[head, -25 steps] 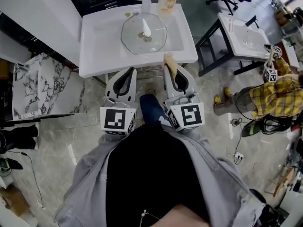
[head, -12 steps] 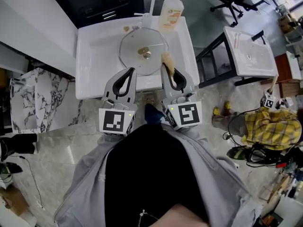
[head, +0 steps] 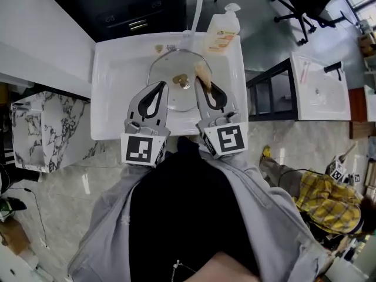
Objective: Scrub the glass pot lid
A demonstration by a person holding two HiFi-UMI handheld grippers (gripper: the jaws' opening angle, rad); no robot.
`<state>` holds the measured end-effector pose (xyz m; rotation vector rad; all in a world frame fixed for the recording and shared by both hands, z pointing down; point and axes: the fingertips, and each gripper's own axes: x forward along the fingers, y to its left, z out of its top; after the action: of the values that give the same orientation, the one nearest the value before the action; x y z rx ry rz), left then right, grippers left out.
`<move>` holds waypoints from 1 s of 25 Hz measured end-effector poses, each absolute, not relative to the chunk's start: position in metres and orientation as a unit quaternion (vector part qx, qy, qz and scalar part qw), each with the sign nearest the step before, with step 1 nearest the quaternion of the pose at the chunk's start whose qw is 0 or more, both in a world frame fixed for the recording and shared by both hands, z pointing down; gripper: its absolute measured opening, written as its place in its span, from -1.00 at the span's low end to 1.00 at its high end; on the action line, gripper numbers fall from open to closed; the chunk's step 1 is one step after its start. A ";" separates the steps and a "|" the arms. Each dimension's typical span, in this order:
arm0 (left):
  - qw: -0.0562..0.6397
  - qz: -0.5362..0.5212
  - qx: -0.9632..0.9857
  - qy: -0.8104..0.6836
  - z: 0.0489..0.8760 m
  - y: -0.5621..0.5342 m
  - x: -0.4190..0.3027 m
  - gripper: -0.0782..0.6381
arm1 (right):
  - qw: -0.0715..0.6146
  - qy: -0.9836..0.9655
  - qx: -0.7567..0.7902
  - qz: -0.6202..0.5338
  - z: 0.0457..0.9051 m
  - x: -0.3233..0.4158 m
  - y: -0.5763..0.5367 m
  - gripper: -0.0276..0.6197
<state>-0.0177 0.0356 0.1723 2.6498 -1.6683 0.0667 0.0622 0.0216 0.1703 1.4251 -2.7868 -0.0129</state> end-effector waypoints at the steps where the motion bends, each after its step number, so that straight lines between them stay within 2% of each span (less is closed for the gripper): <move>1: 0.006 0.021 0.844 -0.536 0.174 0.028 -0.017 -0.76 | 0.008 -0.893 0.449 -0.004 0.172 0.060 0.014 -0.82; 15: 0.030 0.052 0.841 -0.538 0.190 -0.027 -0.027 -0.76 | 0.019 -0.898 0.439 0.021 0.188 0.048 -0.044 -0.82; 25: 0.056 0.047 0.859 -0.507 0.208 -0.058 -0.033 -0.76 | 0.054 -0.894 0.445 0.023 0.214 0.036 -0.078 -0.82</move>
<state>-0.0335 -0.0583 0.2084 2.6064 -1.5384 0.1422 0.0358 -0.0783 0.2140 1.3522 -2.7152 0.0702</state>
